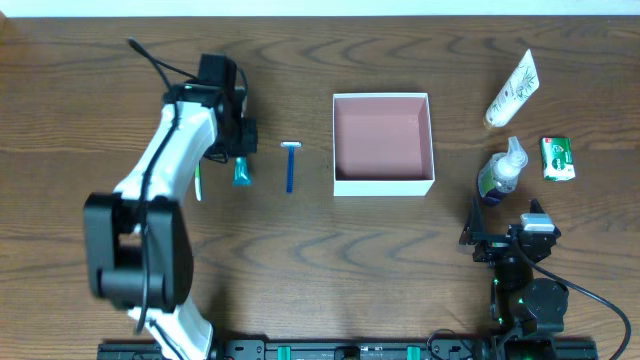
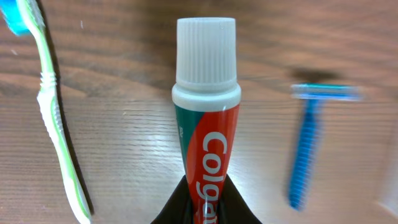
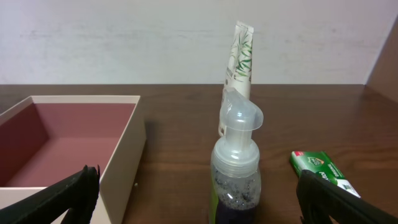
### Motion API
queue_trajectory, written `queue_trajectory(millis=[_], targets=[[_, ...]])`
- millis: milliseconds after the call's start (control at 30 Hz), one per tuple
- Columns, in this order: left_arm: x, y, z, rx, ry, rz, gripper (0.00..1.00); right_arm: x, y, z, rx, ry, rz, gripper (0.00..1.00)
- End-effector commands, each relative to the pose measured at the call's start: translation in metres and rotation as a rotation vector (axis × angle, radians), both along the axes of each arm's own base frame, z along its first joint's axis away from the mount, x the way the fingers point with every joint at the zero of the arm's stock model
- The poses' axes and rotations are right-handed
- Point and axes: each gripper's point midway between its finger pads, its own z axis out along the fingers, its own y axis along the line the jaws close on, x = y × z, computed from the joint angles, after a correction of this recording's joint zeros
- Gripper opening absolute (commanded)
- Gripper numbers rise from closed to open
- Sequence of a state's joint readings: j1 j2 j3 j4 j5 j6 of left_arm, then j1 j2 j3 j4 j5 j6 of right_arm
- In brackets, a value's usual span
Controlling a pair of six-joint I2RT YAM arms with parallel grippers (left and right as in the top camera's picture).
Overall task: Pack container
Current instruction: 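Carry the toothpaste tube with the left gripper over the white box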
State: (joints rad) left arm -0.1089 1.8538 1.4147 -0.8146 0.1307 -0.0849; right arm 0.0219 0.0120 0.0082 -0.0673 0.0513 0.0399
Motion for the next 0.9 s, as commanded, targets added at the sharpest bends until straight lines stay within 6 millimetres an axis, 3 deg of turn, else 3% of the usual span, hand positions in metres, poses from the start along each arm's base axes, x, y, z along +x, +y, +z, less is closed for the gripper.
queue_trajectory(millis=[0,100,233,367,533,667,867], targets=[[0.006,-0.020,0.061,-0.102,-0.140,0.003,0.10,0.000,0.001,-0.001,-0.015,0.000,0.007,0.99],[0.004,-0.036,0.109,-0.146,-0.262,0.006,0.10,0.000,0.001,-0.001,-0.015,0.000,0.007,0.99],[-0.005,-0.076,0.168,-0.230,-0.420,-0.032,0.10,0.000,0.001,-0.001,-0.015,0.000,0.007,0.99],[-0.016,-0.116,0.202,-0.293,-0.523,-0.023,0.10,0.000,0.001,-0.001,-0.015,0.000,0.007,0.99],[-0.019,-0.168,0.208,-0.299,-0.596,-0.074,0.10,0.000,0.001,-0.001,-0.015,0.000,0.007,0.99],[-0.015,-0.205,0.197,-0.291,-0.624,-0.106,0.10,0.000,0.001,-0.001,-0.015,0.000,0.007,0.99],[-0.001,-0.240,0.172,-0.276,-0.649,-0.113,0.10,0.000,0.001,-0.001,-0.015,0.000,0.007,0.99]])
